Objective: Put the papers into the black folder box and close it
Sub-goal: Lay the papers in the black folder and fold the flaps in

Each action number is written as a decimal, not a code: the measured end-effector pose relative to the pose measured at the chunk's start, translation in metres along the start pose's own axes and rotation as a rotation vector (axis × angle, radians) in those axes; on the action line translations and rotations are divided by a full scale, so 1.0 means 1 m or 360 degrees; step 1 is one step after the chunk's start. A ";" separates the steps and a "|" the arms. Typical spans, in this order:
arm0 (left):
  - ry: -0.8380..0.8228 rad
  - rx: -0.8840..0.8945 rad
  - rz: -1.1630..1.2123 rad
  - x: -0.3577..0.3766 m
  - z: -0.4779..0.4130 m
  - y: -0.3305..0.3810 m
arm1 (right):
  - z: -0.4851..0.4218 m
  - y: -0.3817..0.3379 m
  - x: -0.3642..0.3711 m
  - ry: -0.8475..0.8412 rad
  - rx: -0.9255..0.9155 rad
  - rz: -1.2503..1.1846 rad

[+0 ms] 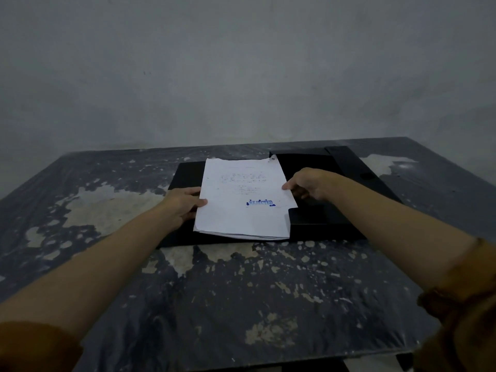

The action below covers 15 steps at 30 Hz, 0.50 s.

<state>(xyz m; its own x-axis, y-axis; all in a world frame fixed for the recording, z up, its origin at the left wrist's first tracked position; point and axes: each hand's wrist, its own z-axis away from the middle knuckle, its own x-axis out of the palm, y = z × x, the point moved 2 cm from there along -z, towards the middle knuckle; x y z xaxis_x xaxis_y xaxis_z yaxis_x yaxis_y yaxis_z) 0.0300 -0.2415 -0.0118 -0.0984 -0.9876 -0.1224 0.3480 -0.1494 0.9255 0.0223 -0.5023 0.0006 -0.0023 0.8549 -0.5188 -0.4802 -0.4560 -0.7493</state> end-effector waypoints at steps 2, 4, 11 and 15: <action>-0.0007 0.0003 -0.0009 0.001 0.000 0.001 | 0.000 0.003 -0.004 -0.0009 0.0034 0.0006; -0.0018 -0.0002 -0.0003 0.005 -0.001 0.002 | 0.000 0.005 -0.007 -0.0012 0.0050 0.0012; -0.0126 -0.0047 0.0026 0.030 -0.002 0.005 | -0.001 0.012 -0.024 0.0176 0.0024 0.0154; -0.0225 -0.0034 0.0035 0.054 0.000 0.006 | 0.004 0.021 -0.038 0.0254 0.0007 0.0215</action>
<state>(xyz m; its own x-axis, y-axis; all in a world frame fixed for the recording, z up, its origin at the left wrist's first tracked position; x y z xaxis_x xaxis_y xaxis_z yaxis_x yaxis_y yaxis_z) 0.0265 -0.2953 -0.0125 -0.2202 -0.9742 -0.0493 0.3710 -0.1304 0.9194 0.0094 -0.5437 0.0066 0.0717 0.7359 -0.6733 -0.4887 -0.5626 -0.6669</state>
